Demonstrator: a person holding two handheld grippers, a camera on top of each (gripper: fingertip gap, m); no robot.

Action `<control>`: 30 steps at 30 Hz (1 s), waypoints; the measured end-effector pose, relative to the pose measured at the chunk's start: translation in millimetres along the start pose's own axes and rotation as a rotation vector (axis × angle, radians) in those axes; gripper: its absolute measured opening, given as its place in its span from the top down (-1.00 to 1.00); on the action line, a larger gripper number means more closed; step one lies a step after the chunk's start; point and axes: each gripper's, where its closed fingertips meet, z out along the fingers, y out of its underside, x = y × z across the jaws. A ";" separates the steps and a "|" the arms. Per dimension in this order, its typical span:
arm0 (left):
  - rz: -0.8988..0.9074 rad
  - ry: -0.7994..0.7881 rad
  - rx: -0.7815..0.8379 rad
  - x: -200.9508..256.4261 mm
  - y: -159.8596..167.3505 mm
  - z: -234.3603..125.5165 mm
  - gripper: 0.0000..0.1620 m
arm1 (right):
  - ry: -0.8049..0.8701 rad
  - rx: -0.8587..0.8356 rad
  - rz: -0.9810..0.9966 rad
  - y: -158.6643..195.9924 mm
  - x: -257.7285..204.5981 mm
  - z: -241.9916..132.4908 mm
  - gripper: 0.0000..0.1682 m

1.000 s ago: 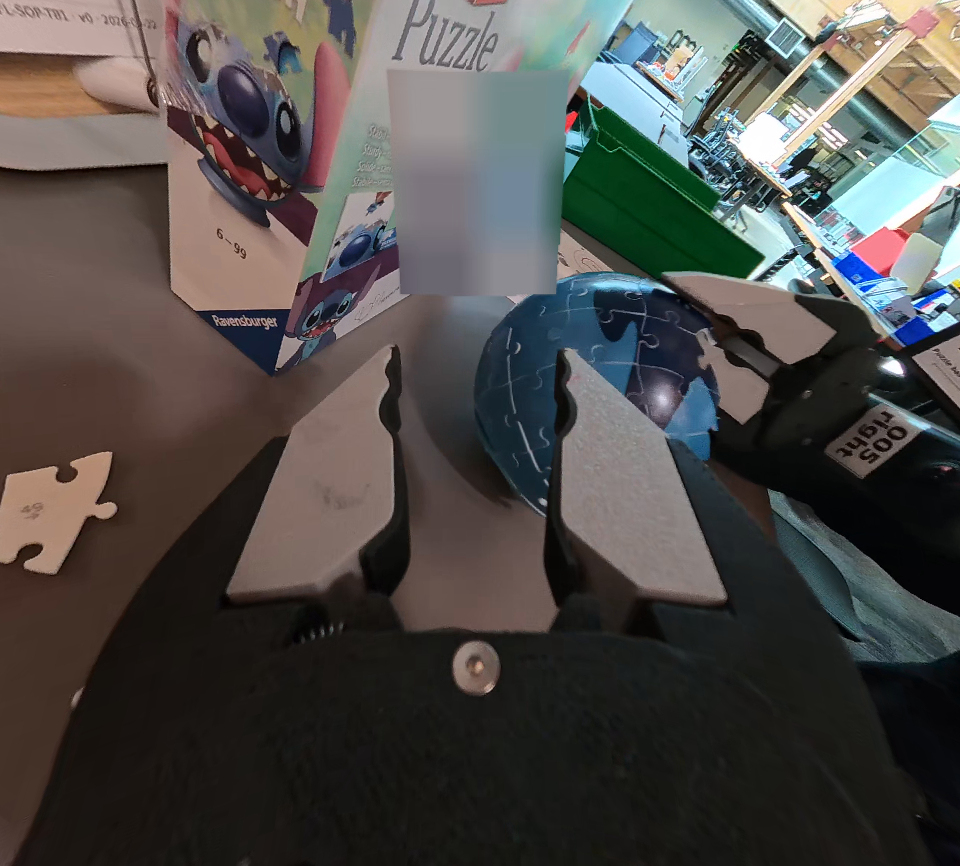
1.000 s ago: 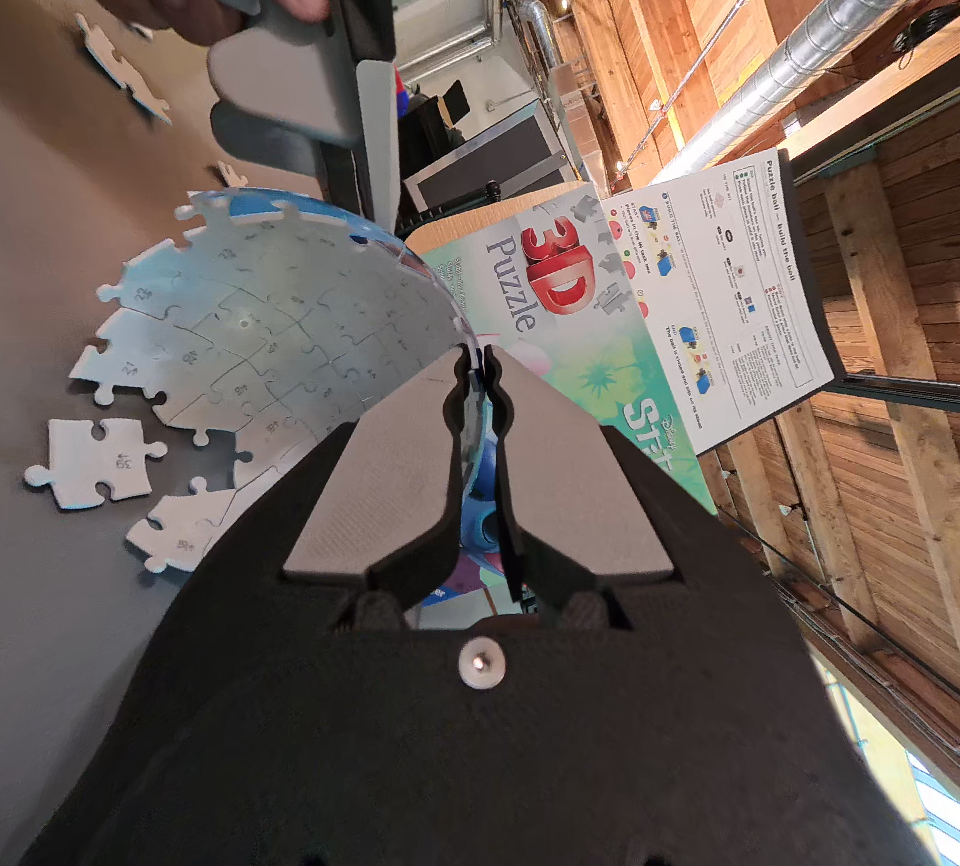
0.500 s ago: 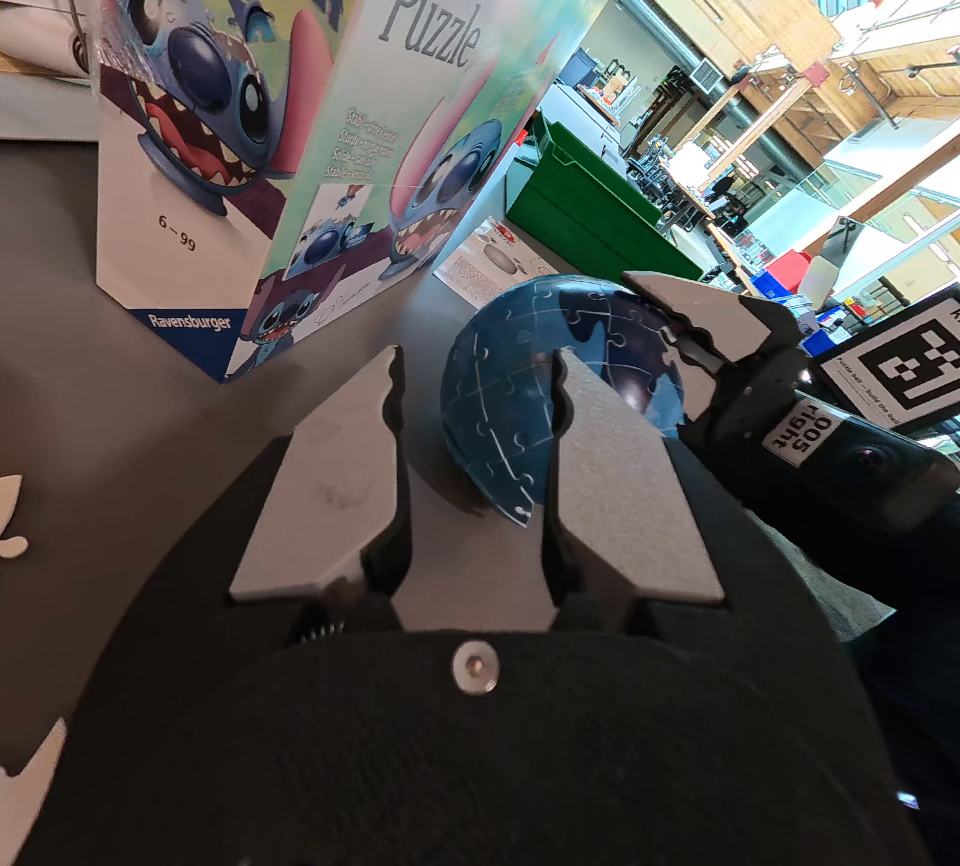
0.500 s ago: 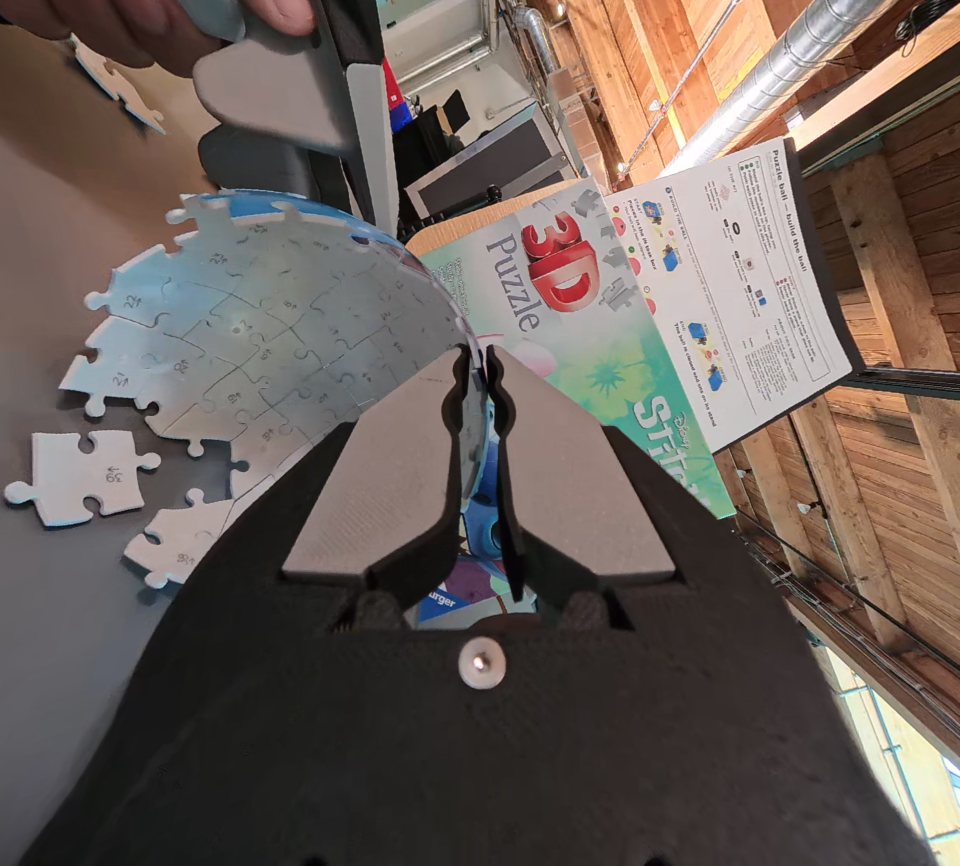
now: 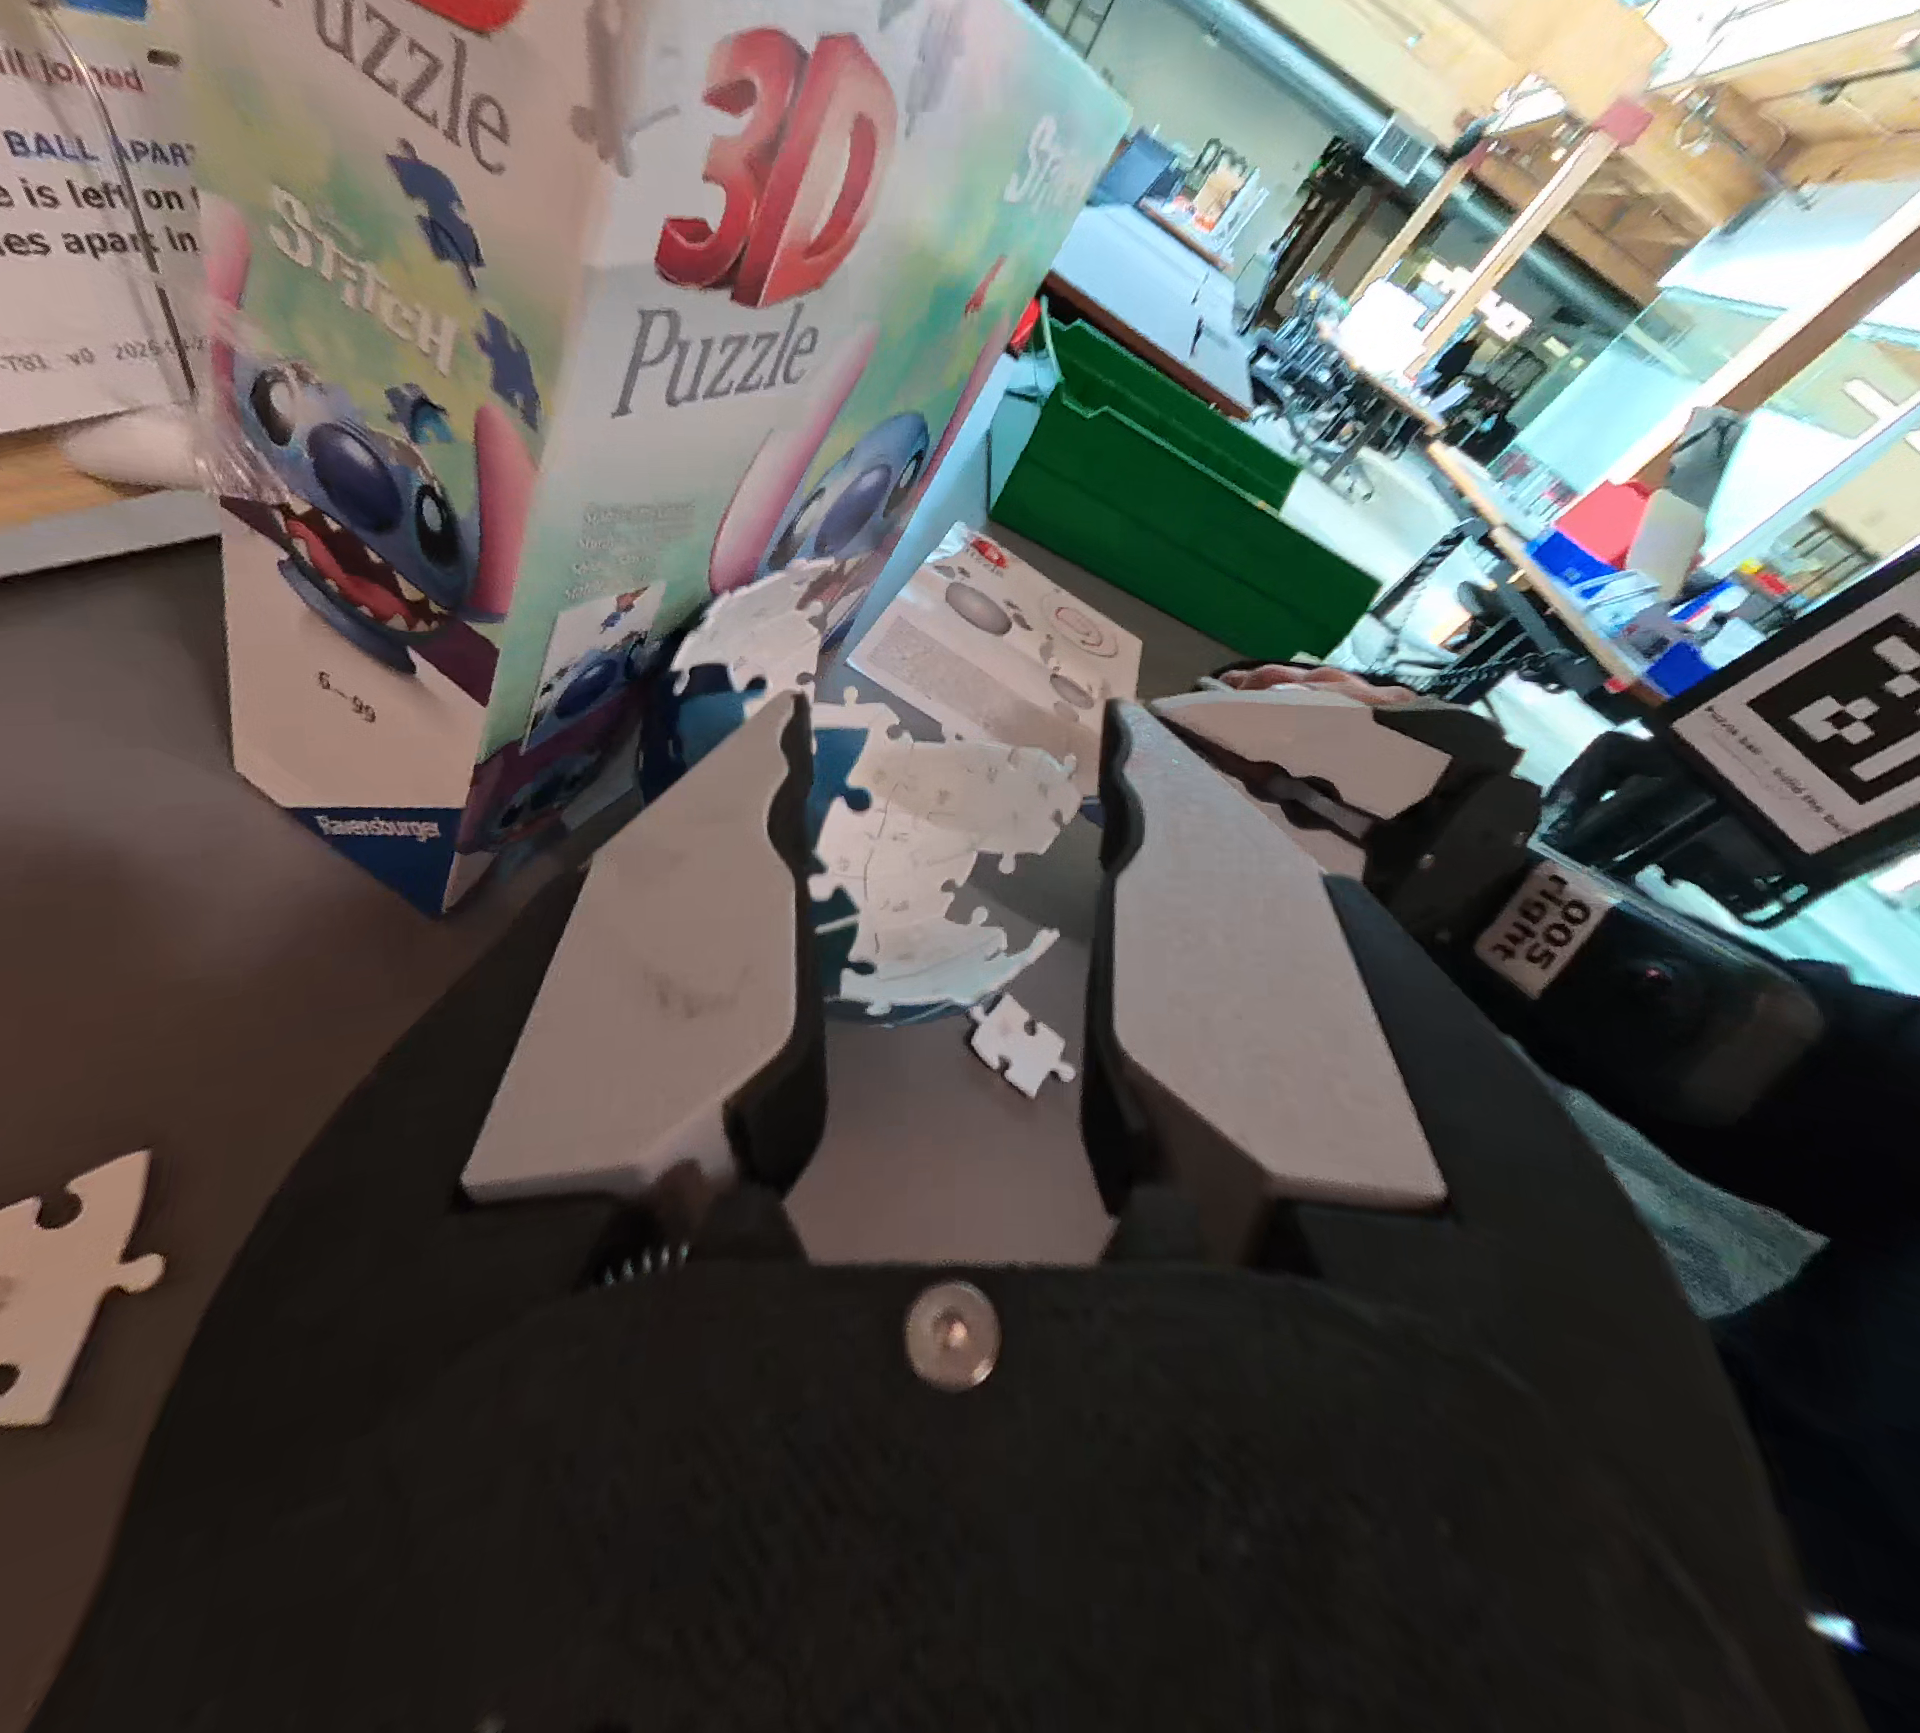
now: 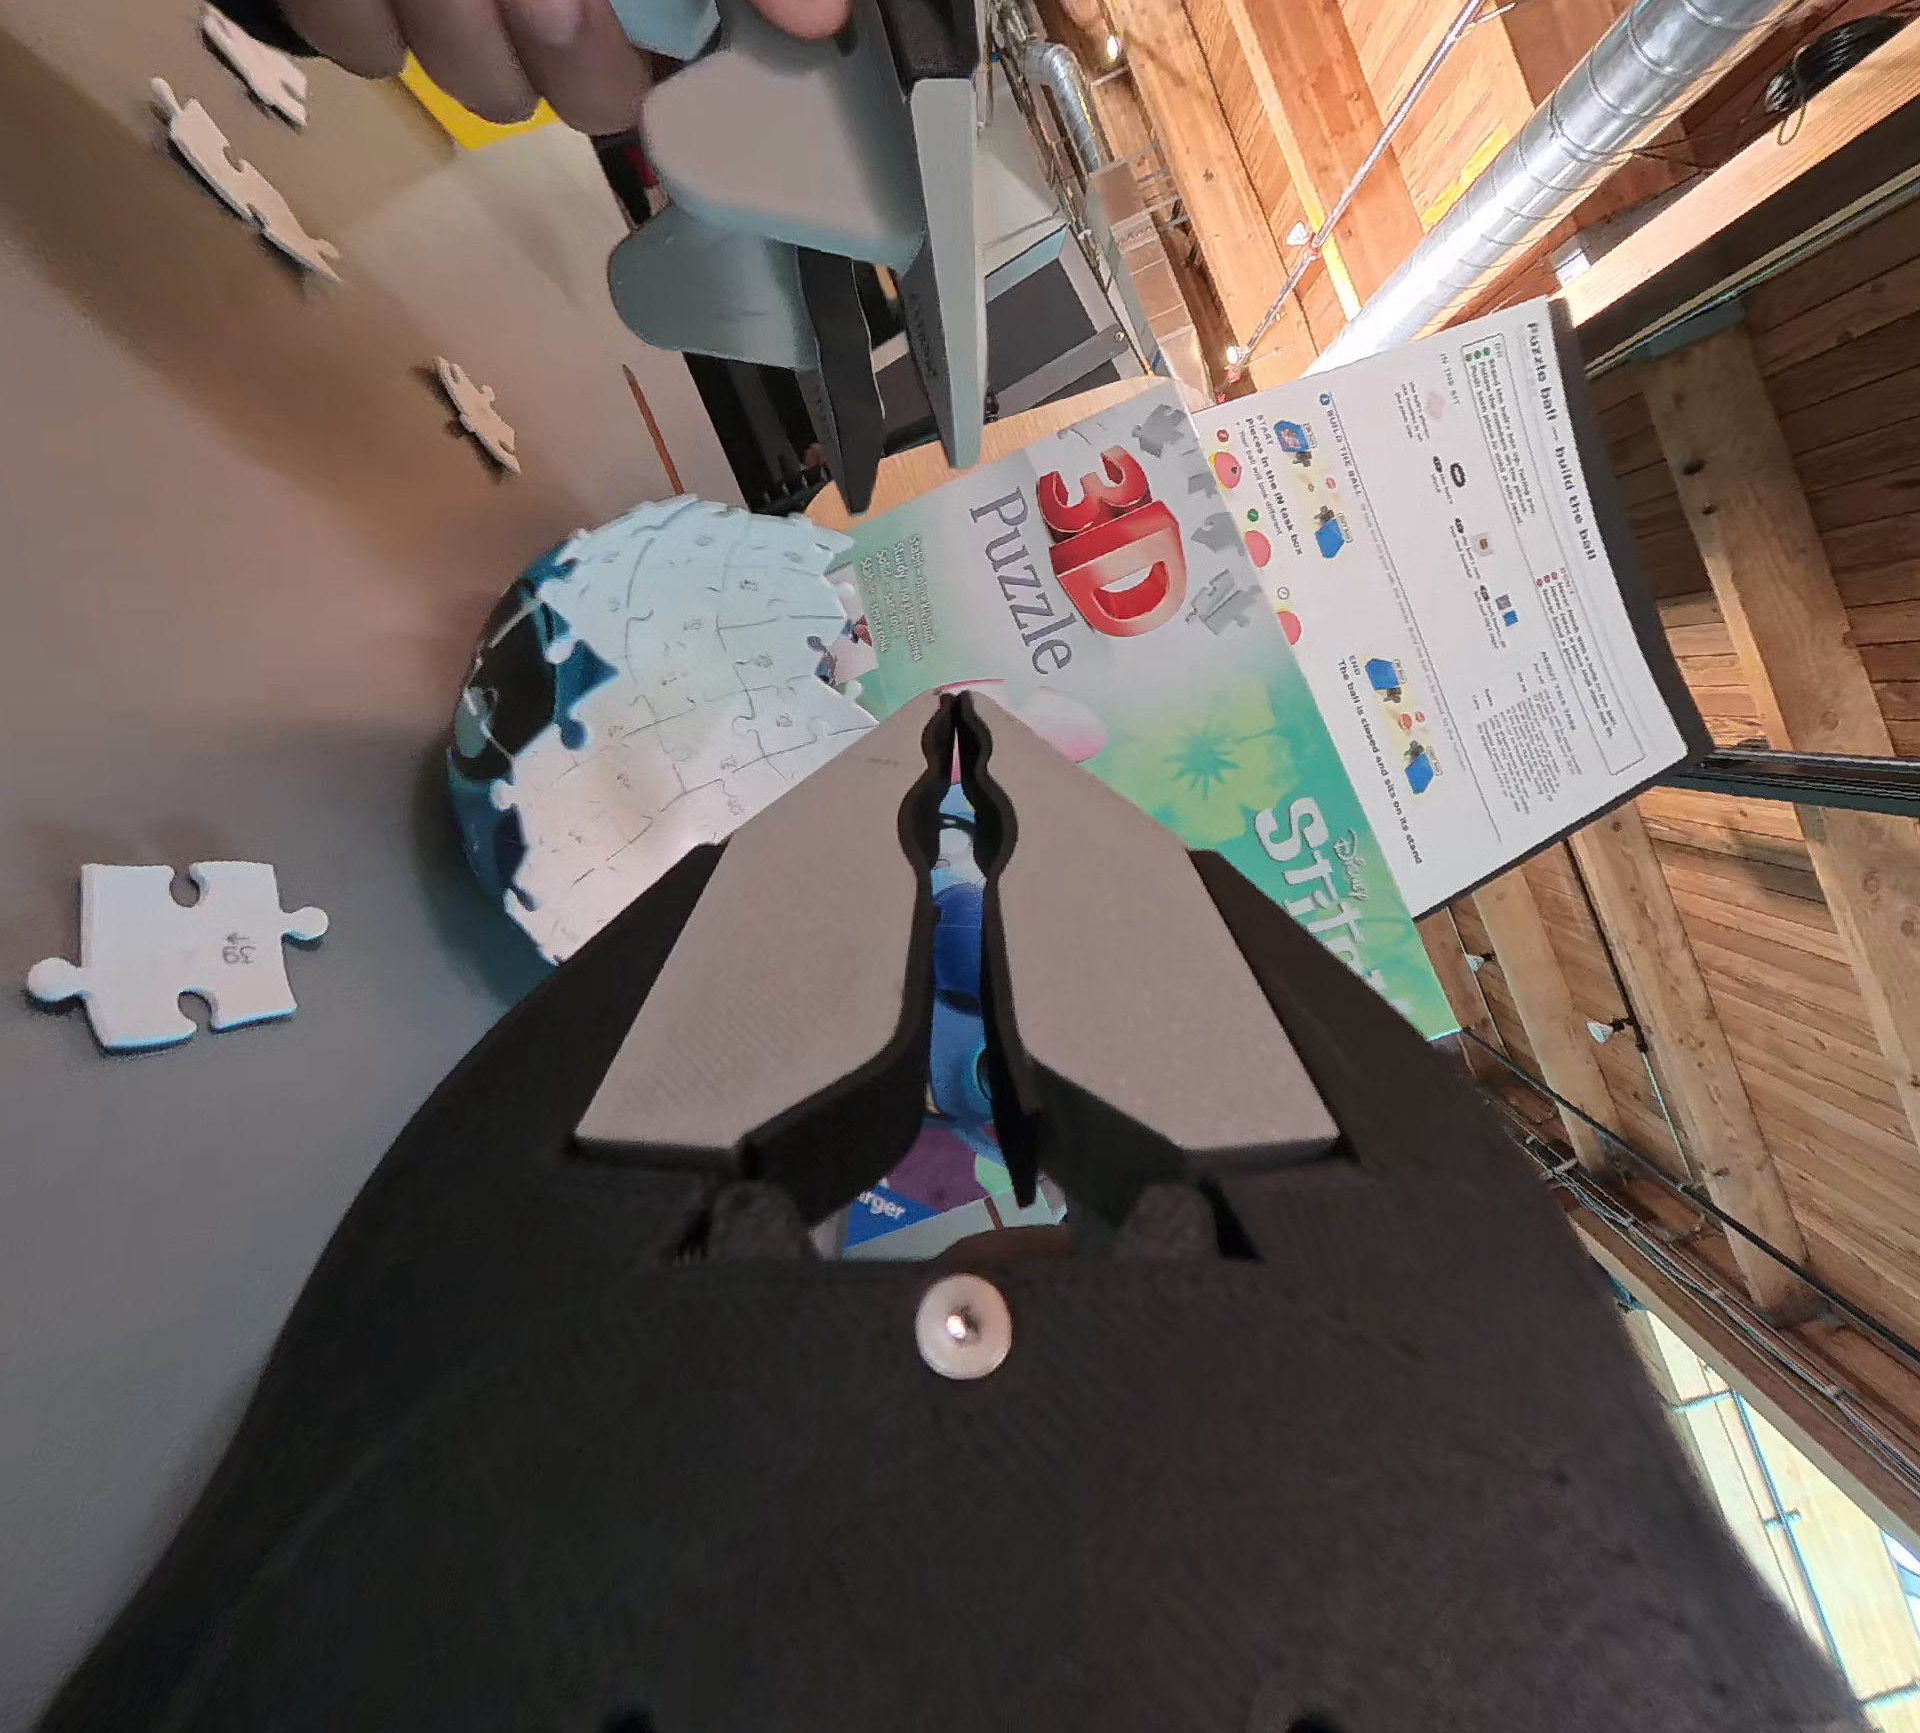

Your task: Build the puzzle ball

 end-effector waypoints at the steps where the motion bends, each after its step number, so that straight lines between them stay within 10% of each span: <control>1: -0.017 0.024 0.017 2.2 -2.8 -1.3 0.34 | 0.005 0.000 0.004 0.0 1.9 -1.0 1.00; 18: -0.083 0.043 0.073 6.5 -2.8 -31.0 0.35 | -0.287 -0.022 0.349 33.8 0.1 -22.0 0.99; 30: -0.099 0.017 0.036 0.1 13.6 -32.0 0.34 | -0.722 0.070 0.773 26.2 -28.0 -50.1 0.51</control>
